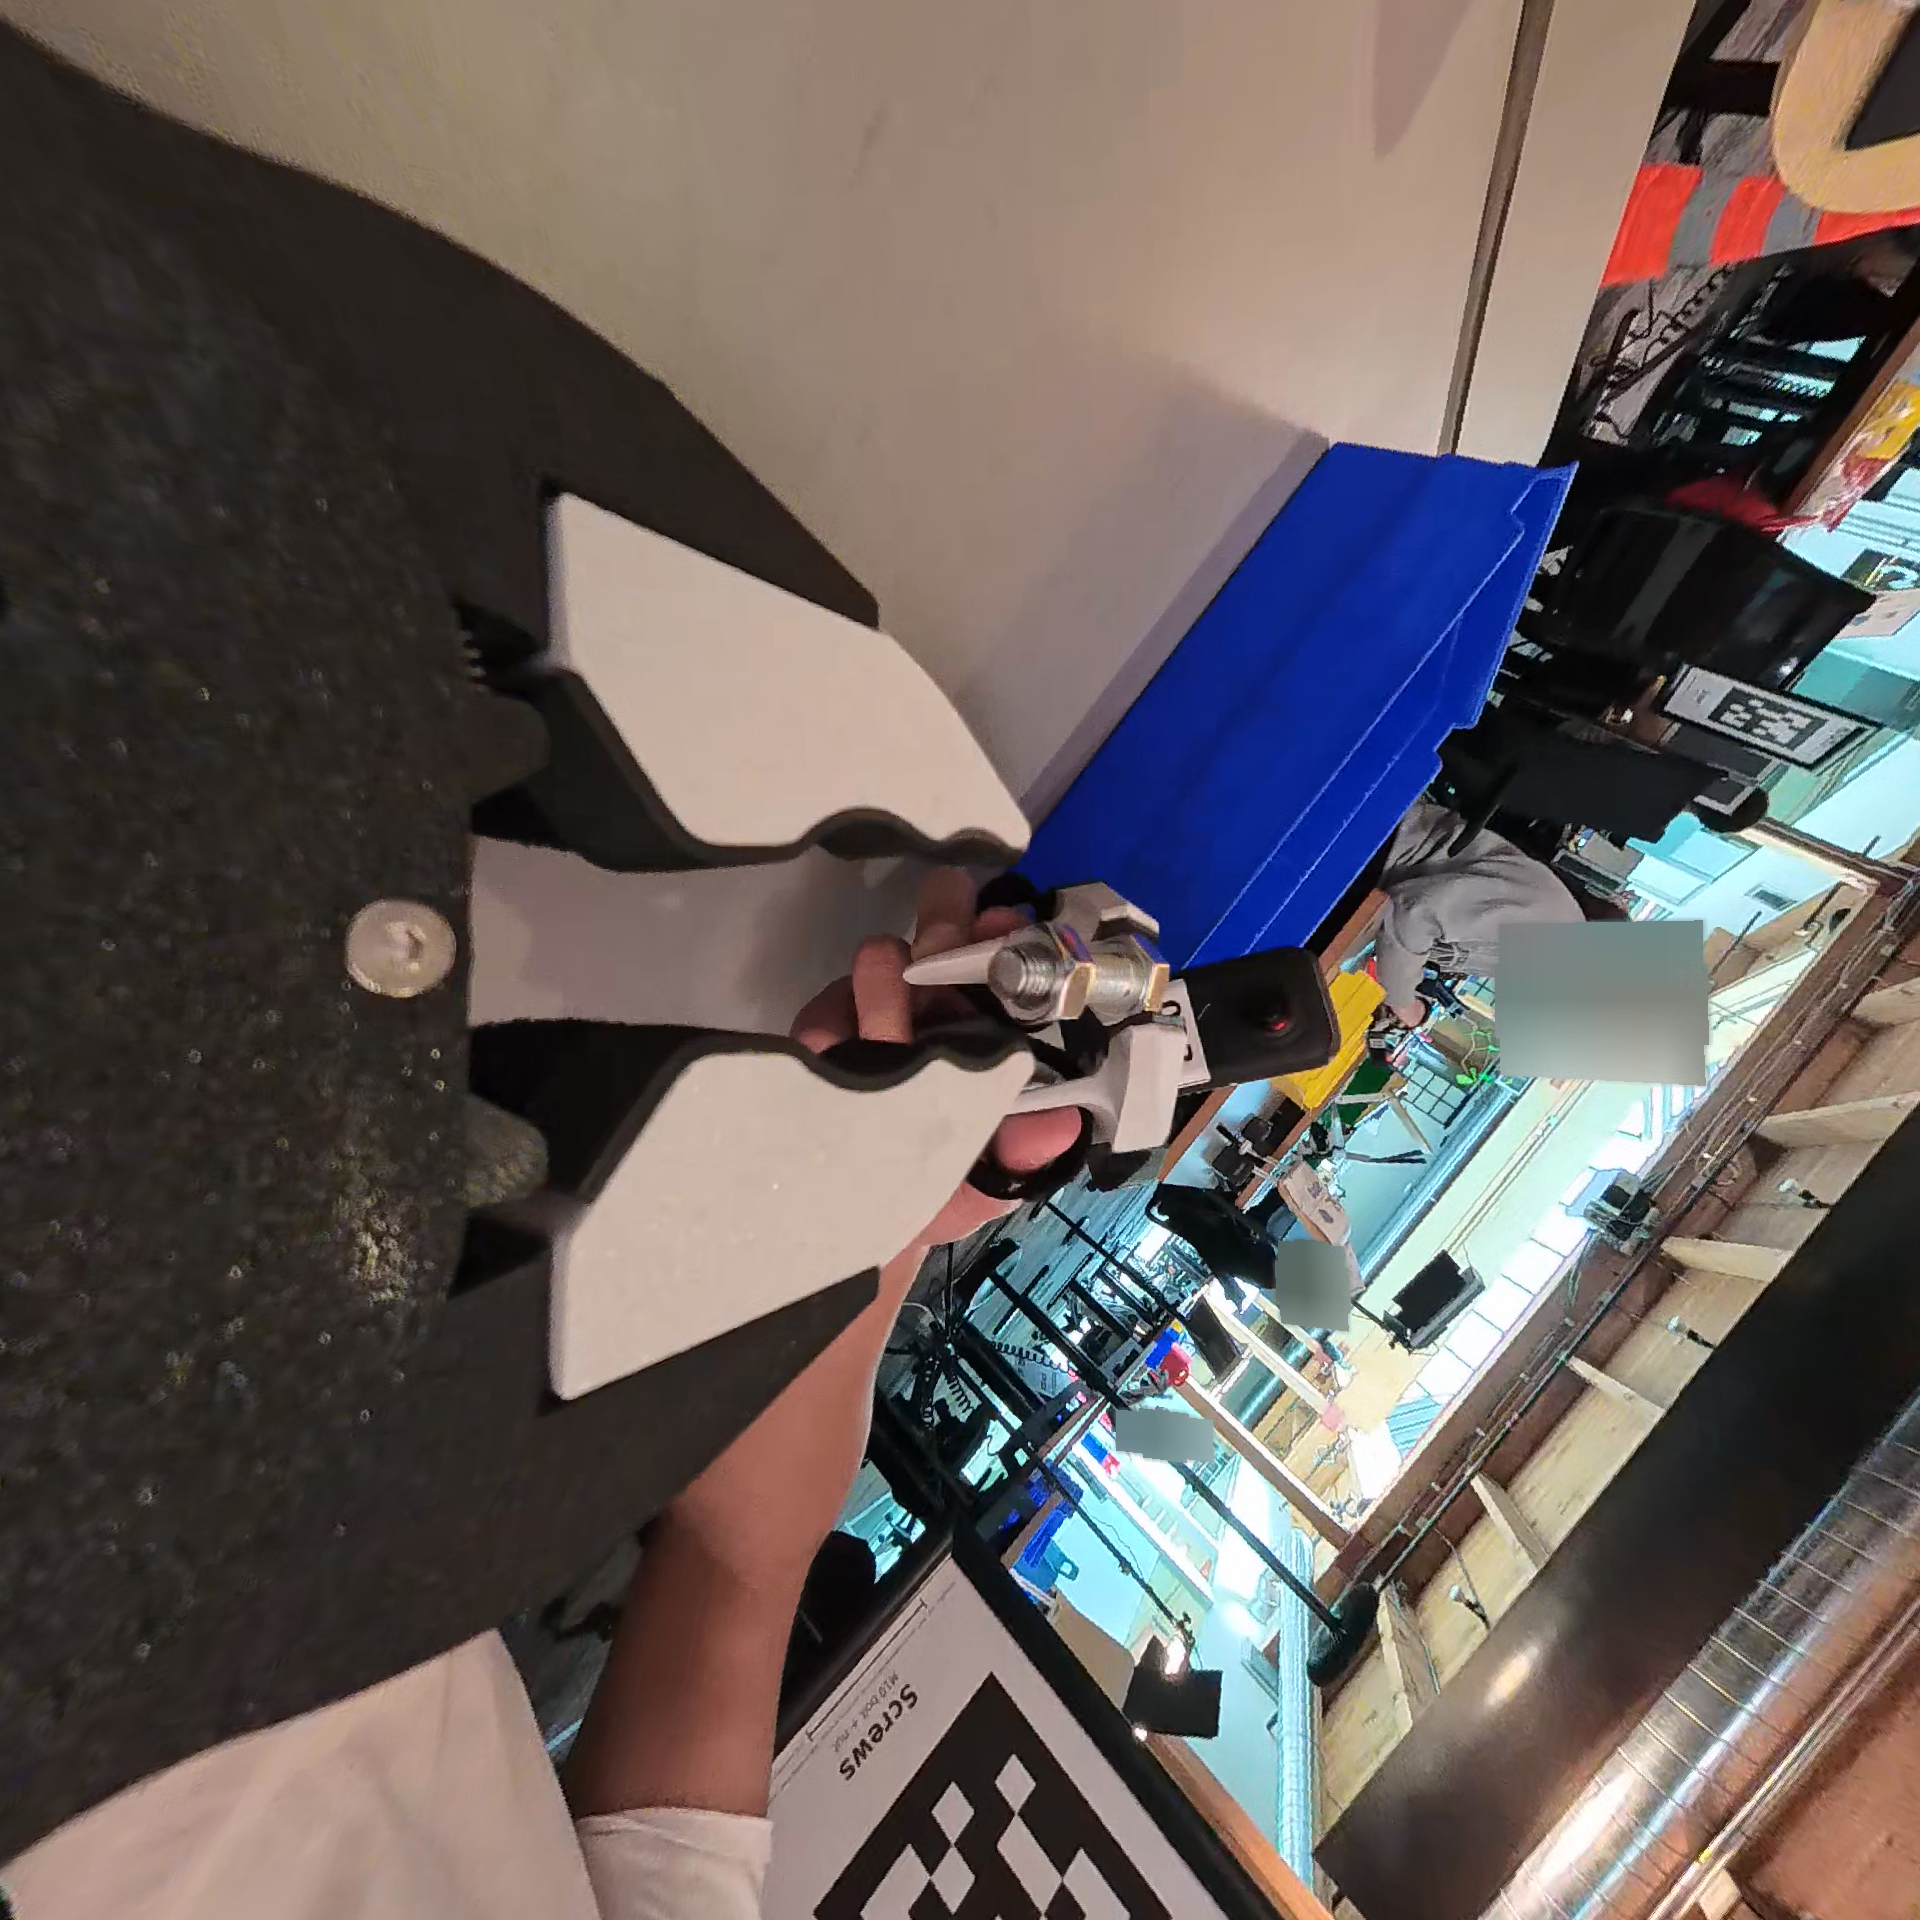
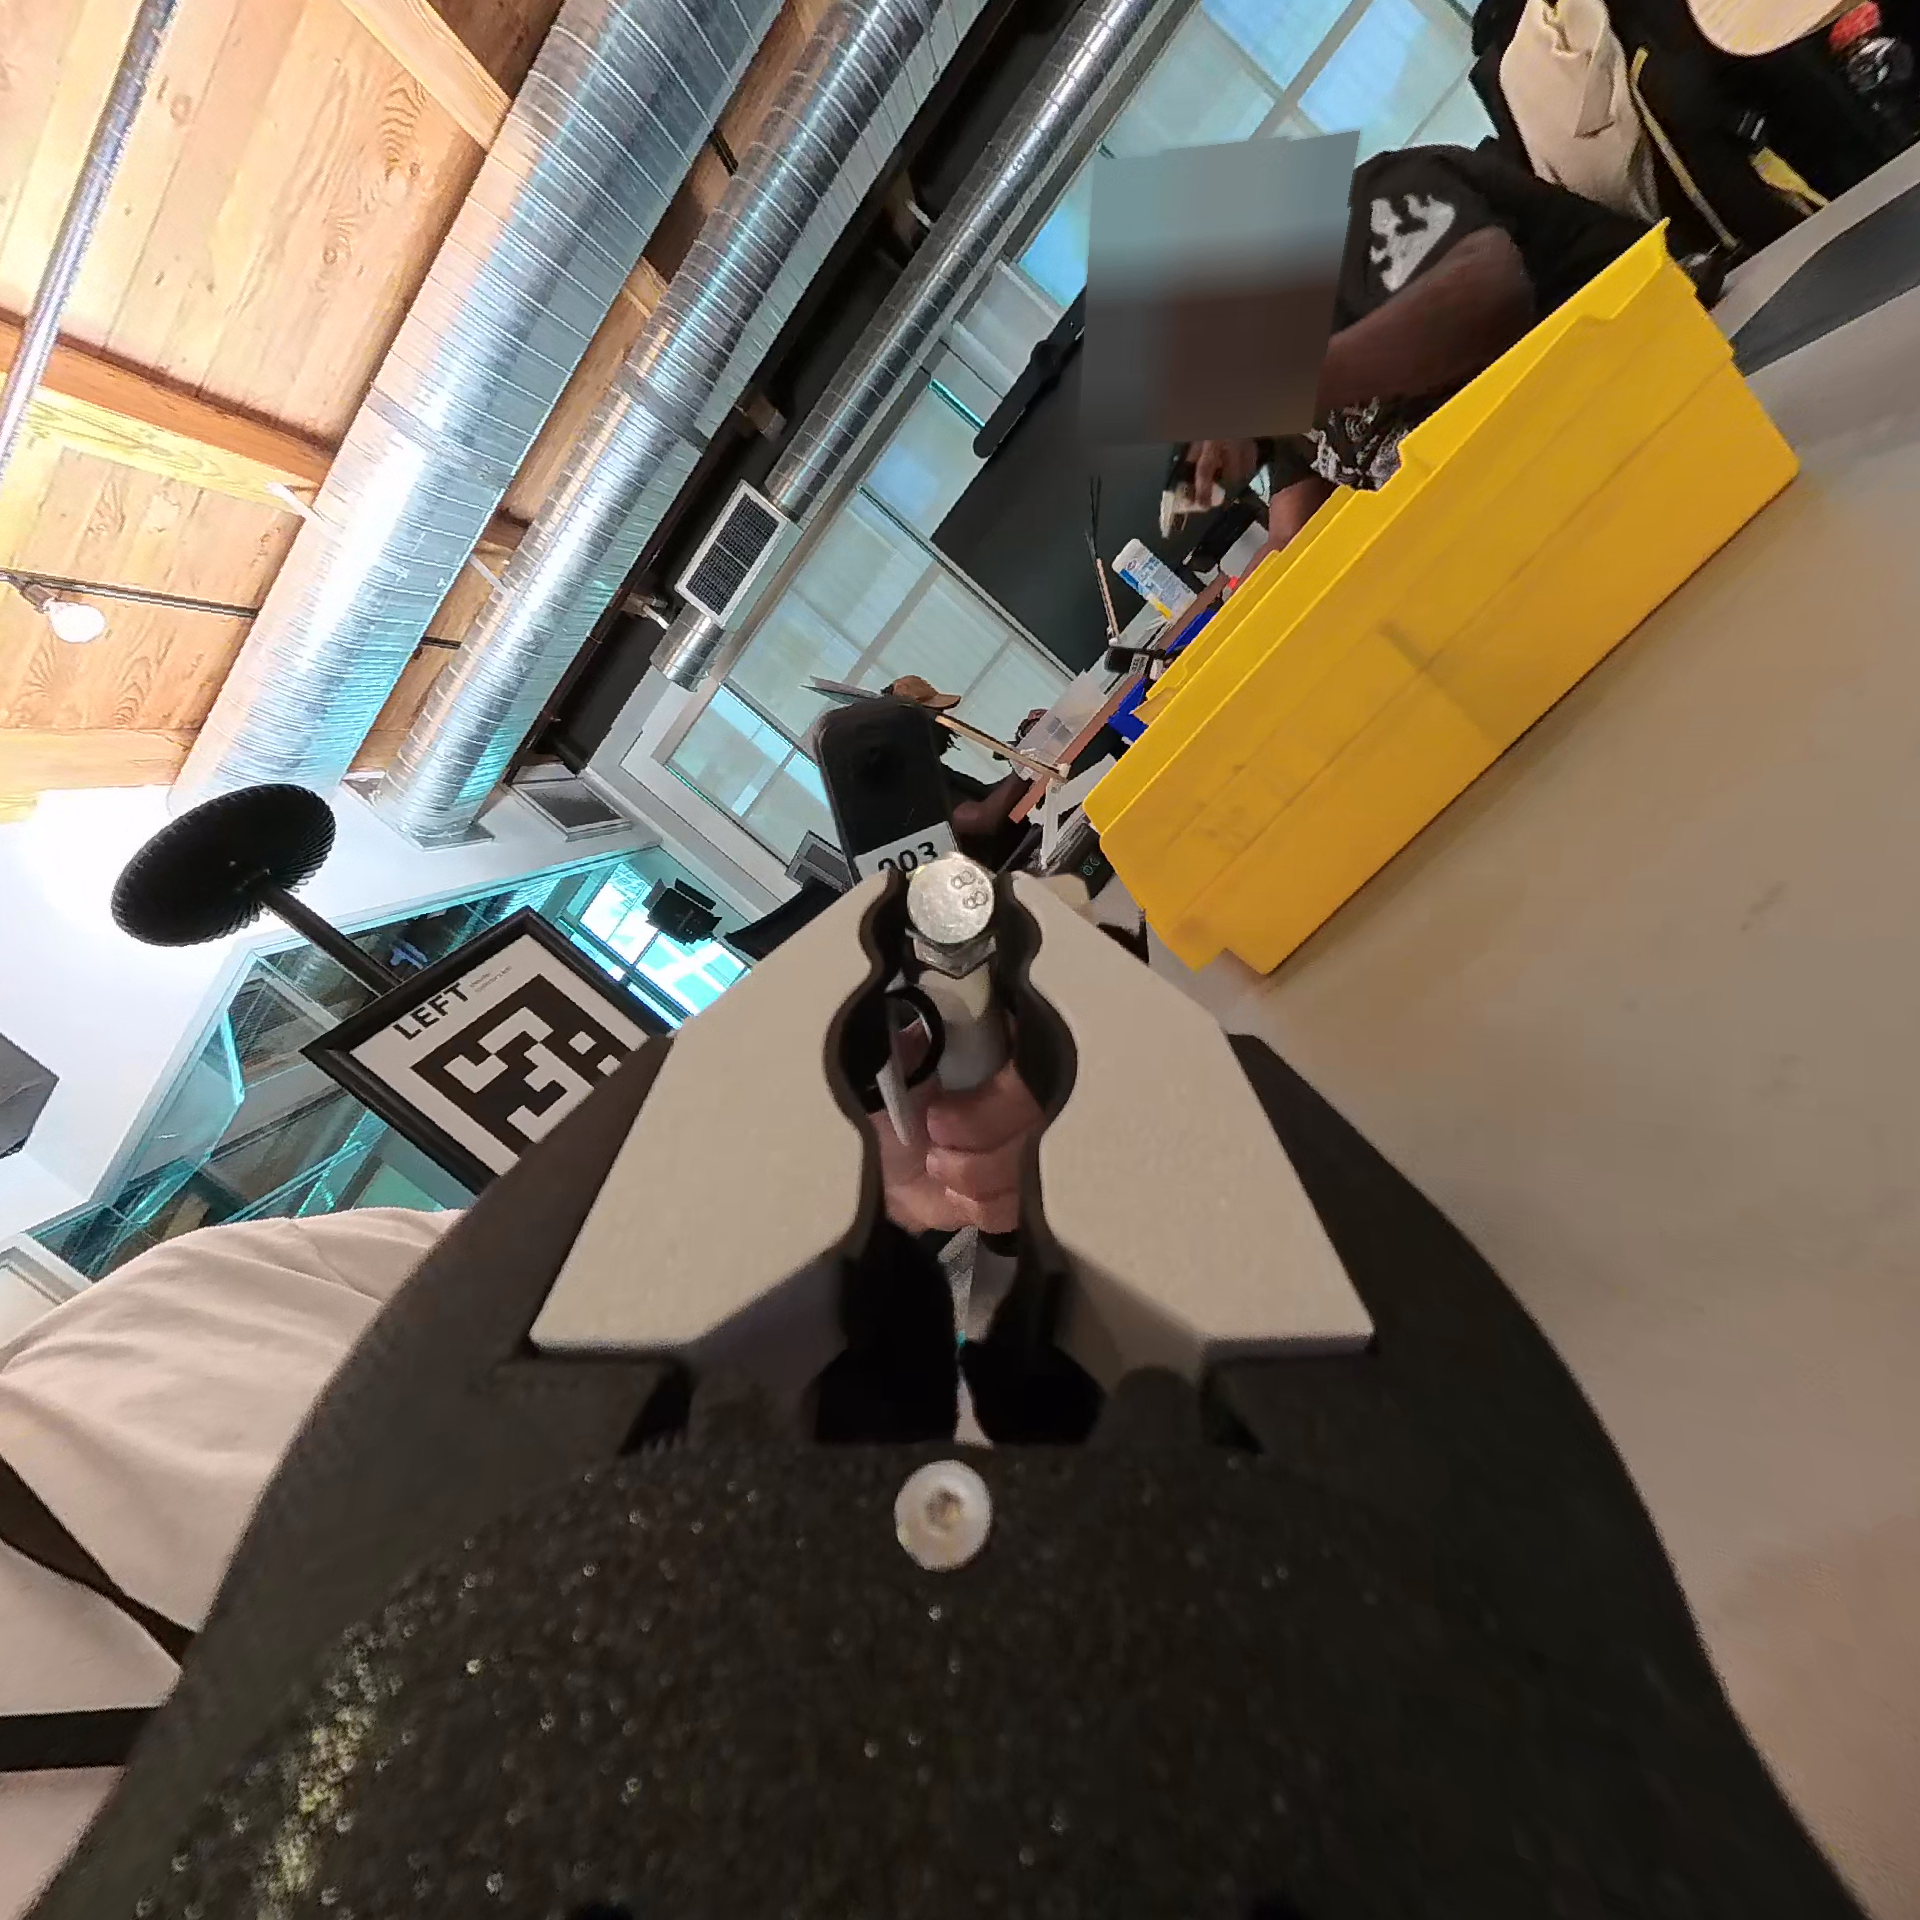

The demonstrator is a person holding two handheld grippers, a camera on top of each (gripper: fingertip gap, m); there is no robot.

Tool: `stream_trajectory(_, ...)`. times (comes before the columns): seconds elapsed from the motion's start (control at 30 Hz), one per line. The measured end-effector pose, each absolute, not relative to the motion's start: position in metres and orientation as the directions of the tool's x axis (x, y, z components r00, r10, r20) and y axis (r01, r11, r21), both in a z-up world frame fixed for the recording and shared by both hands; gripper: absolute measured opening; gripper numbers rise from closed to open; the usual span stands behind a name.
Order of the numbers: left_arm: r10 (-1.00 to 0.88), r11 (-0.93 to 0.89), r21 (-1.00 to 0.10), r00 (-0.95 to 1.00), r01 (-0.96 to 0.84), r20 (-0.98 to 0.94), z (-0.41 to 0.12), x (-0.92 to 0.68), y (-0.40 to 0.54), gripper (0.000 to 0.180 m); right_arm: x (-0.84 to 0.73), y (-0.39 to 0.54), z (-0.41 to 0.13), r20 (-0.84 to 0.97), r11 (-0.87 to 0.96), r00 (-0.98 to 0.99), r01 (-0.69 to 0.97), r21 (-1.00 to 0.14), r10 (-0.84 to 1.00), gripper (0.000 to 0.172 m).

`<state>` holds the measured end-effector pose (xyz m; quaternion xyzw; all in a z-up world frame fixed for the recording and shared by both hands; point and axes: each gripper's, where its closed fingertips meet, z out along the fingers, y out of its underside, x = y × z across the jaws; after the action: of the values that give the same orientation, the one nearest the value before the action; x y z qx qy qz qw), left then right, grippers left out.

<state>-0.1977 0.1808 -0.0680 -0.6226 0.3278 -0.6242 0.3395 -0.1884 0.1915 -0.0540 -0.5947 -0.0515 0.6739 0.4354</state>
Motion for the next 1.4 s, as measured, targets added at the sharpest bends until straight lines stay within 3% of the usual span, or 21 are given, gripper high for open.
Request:
stream_trajectory(0.23, -0.906, -0.422, -0.907, 0.043, 0.006, 0.421, -0.065, -0.196, 0.176, 0.018, -0.193, 0.189, -0.055, -0.760, -0.630, 0.072, -0.512, -0.584, 0.646, 0.016)
stream_trajectory(0.3, -0.963, -0.254, -0.966, 0.101, -0.041, 0.249, -0.067, -0.197, 0.176, 0.017, -0.194, 0.188, -0.056, -0.762, -0.636, 0.068, -0.507, -0.582, 0.644, 0.016)
stream_trajectory(0.37, -0.983, 0.034, -0.990, 0.173, -0.138, -0.058, -0.069, -0.198, 0.177, 0.018, -0.195, 0.187, -0.056, -0.766, -0.644, 0.059, -0.502, -0.577, 0.640, 0.016)
stream_trajectory(0.43, -0.878, 0.364, -0.890, 0.218, -0.273, -0.426, -0.072, -0.201, 0.180, 0.018, -0.197, 0.187, -0.058, -0.769, -0.651, 0.058, -0.494, -0.576, 0.636, 0.016)
stream_trajectory(0.5, -0.644, 0.627, -0.668, 0.217, -0.400, -0.734, -0.072, -0.204, 0.184, 0.018, -0.199, 0.186, -0.060, -0.776, -0.663, 0.051, -0.486, -0.569, 0.629, 0.017)
stream_trajectory(0.57, -0.353, 0.767, -0.386, 0.166, -0.513, -0.921, -0.073, -0.206, 0.187, 0.018, -0.199, 0.187, -0.064, -0.786, -0.675, 0.053, -0.480, -0.561, 0.616, 0.017)
stream_trajectory(0.63, -0.197, 0.788, -0.248, 0.150, -0.563, -0.969, -0.073, -0.205, 0.188, 0.018, -0.198, 0.189, -0.065, -0.792, -0.677, 0.052, -0.485, -0.553, 0.609, 0.017)
stream_trajectory(0.7, -0.286, 0.765, -0.332, 0.172, -0.551, -0.943, -0.079, -0.202, 0.186, 0.024, -0.195, 0.191, -0.065, -0.791, -0.672, 0.063, -0.490, -0.555, 0.608, 0.016)
stream_trajectory(0.8, -0.609, 0.613, -0.645, 0.246, -0.457, -0.754, -0.080, -0.197, 0.180, 0.035, -0.193, 0.190, -0.061, -0.775, -0.652, 0.075, -0.493, -0.576, 0.627, 0.017)
stream_trajectory(0.9, -0.882, 0.284, -0.919, 0.302, -0.275, -0.362, -0.071, -0.197, 0.173, 0.041, -0.190, 0.189, -0.057, -0.751, -0.620, 0.101, -0.500, -0.606, 0.653, 0.017)
stream_trajectory(0.97, -0.953, -0.002, -0.989, 0.301, -0.148, -0.043, -0.067, -0.199, 0.174, 0.041, -0.188, 0.190, -0.054, -0.744, -0.605, 0.104, -0.514, -0.609, 0.660, 0.016)
stream_trajectory(1.07, -0.902, -0.388, -0.922, 0.202, 0.005, 0.381, -0.064, -0.200, 0.176, 0.040, -0.186, 0.191, -0.054, -0.744, -0.601, 0.104, -0.521, -0.606, 0.660, 0.016)
stream_trajectory(1.13, -0.827, -0.549, -0.834, 0.106, 0.059, 0.552, -0.062, -0.199, 0.176, 0.035, -0.186, 0.191, -0.054, -0.743, -0.601, 0.105, -0.520, -0.607, 0.661, 0.017)
stream_trajectory(1.33, -0.714, -0.698, -0.712, 0.005, 0.072, 0.701, -0.065, -0.196, 0.175, 0.031, -0.192, 0.188, -0.055, -0.738, -0.608, 0.102, -0.500, -0.617, 0.667, 0.017)
stream_trajectory(1.4, -0.682, -0.730, -0.678, -0.029, 0.082, 0.731, -0.064, -0.196, 0.175, 0.018, -0.195, 0.188, -0.056, -0.738, -0.611, 0.103, -0.493, -0.620, 0.666, 0.017)
